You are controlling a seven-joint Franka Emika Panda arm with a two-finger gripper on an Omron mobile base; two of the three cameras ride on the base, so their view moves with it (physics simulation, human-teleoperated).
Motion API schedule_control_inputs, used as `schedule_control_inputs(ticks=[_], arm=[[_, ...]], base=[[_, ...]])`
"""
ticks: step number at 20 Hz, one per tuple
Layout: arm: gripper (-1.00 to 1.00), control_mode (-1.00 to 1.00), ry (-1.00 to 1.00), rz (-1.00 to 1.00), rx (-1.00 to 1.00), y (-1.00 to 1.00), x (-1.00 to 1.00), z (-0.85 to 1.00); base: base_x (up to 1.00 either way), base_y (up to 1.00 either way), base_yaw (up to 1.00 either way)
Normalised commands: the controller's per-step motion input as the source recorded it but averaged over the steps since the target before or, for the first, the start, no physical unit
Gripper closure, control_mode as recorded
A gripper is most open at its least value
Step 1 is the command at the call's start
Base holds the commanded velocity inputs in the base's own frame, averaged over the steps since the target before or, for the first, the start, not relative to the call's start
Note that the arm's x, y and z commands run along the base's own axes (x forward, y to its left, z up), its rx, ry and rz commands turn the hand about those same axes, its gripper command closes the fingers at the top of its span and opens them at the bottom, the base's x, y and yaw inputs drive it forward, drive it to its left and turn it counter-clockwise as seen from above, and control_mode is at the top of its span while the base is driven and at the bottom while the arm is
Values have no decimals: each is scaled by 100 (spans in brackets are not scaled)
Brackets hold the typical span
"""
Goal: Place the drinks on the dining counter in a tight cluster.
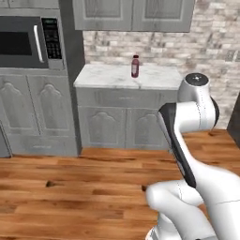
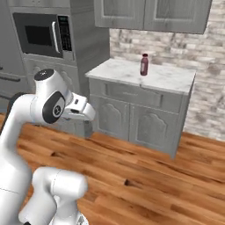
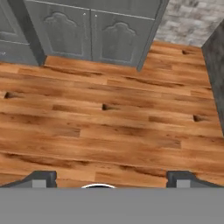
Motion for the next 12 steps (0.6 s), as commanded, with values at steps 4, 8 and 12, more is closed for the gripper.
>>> schedule_control_inputs(ticks=[4,8,12], arm=[[-100,100,0,0,0,0,0,0],[-100,100,0,0,0,0,0,0],[-100,100,0,0,0,0,0,0]], base=[[100,0,-2],[100,1,-7],[98,1,-12]])
